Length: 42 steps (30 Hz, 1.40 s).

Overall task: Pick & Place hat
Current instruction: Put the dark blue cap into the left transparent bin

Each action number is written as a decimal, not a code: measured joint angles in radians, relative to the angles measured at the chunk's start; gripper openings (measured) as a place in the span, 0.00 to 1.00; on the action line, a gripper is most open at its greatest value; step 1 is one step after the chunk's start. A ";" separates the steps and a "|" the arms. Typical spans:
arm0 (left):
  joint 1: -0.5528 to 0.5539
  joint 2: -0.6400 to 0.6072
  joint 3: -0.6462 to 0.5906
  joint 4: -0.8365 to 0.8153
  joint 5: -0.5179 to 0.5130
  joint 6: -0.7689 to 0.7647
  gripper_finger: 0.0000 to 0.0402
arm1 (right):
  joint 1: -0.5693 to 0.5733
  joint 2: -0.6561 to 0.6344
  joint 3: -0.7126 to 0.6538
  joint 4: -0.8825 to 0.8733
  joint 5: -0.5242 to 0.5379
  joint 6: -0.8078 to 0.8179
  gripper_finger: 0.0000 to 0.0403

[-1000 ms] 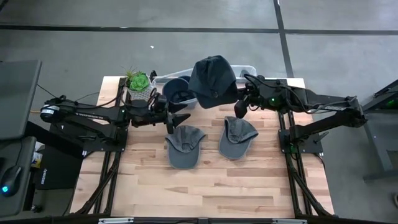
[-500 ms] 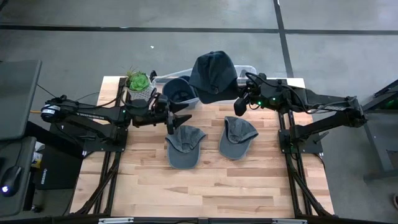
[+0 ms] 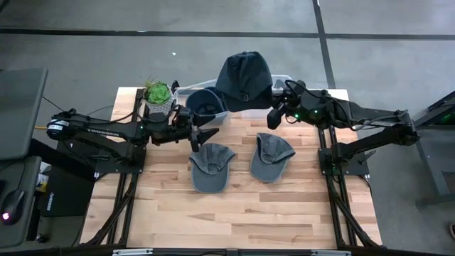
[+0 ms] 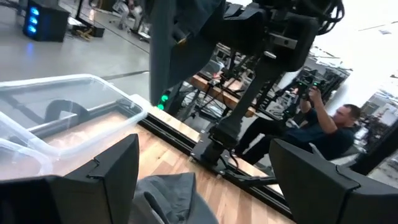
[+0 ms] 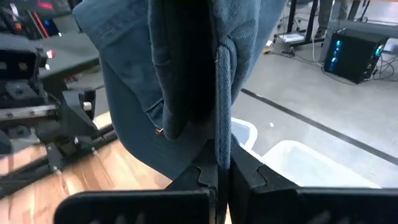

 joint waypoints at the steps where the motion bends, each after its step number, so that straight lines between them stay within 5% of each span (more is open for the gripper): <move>1: 0.000 0.000 0.000 0.005 -0.004 0.002 0.75 | 0.000 0.000 0.000 0.010 0.000 -0.002 0.00; 17: 0.000 0.053 0.000 0.072 -0.188 0.106 0.75 | -0.006 0.086 0.000 0.216 -0.137 -0.015 0.00; 31: 0.000 0.175 0.000 0.355 -0.187 0.132 0.75 | -0.005 0.093 0.000 0.207 -0.145 0.007 0.00; 42: 0.000 0.217 0.072 0.368 -0.241 0.226 0.75 | -0.005 0.140 0.000 0.231 -0.151 0.023 0.00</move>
